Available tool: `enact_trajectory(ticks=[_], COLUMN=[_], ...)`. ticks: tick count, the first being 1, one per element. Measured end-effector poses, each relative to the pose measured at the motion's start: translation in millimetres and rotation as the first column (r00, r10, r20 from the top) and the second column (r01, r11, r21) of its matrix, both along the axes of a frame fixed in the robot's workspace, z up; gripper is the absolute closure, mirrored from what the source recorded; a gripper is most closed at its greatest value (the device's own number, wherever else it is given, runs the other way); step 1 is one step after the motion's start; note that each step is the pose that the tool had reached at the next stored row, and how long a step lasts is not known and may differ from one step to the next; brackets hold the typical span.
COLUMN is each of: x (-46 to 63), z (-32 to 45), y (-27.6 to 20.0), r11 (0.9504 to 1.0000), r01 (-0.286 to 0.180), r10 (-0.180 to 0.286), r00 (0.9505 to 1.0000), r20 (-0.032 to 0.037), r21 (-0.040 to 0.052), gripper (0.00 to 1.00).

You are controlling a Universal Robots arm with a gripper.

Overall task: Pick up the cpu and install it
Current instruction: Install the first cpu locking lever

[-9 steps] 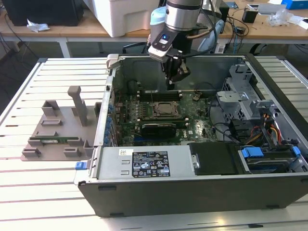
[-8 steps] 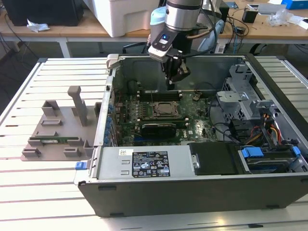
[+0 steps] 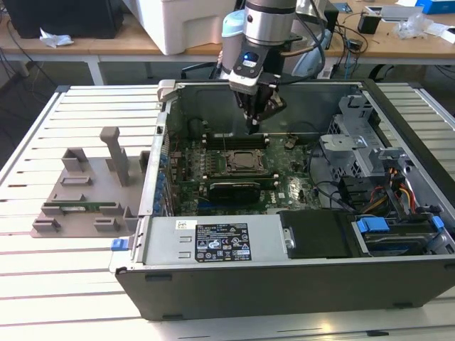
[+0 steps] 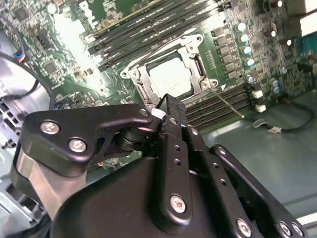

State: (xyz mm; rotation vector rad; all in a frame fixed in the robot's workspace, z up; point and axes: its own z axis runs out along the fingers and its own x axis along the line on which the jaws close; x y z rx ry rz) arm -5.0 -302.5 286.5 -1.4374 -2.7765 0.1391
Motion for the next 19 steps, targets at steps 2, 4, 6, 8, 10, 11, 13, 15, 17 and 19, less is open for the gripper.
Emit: enact_trajectory(ticks=[2,4,6,8,10,11,13,15,17,19], x=[0.0,0.0,0.0,0.0,0.0,0.0,0.0,0.0,0.0,0.0], z=[0.0,0.0,0.0,0.0,0.0,0.0,0.0,0.0,0.0,0.0], y=[0.0,0.0,0.0,0.0,0.0,0.0,0.0,0.0,0.0,0.0], r11=[0.9983,0.9943,0.9853,0.9723,0.9617,0.9559,0.9437,0.9313,0.924,0.9146], r01=[-0.058,-0.107,-0.171,-0.234,-0.274,-0.294,-0.331,-0.364,-0.382,-0.404], r10=[0.058,0.107,0.171,0.234,0.274,0.294,0.331,0.364,0.382,0.404], r00=[0.9983,0.9943,0.9853,0.9723,0.9617,0.9559,0.9437,0.9313,0.924,0.9146], r20=[0.0,0.0,0.0001,0.0,0.0,0.0001,0.0,0.0001,0.0001,0.0001], r21=[0.0001,0.0,0.0,-0.0001,0.0,0.0,0.0,0.0,0.0,0.0], gripper=[0.89,0.89,0.89,0.89,0.89,0.89,0.89,0.89,0.89,0.89])
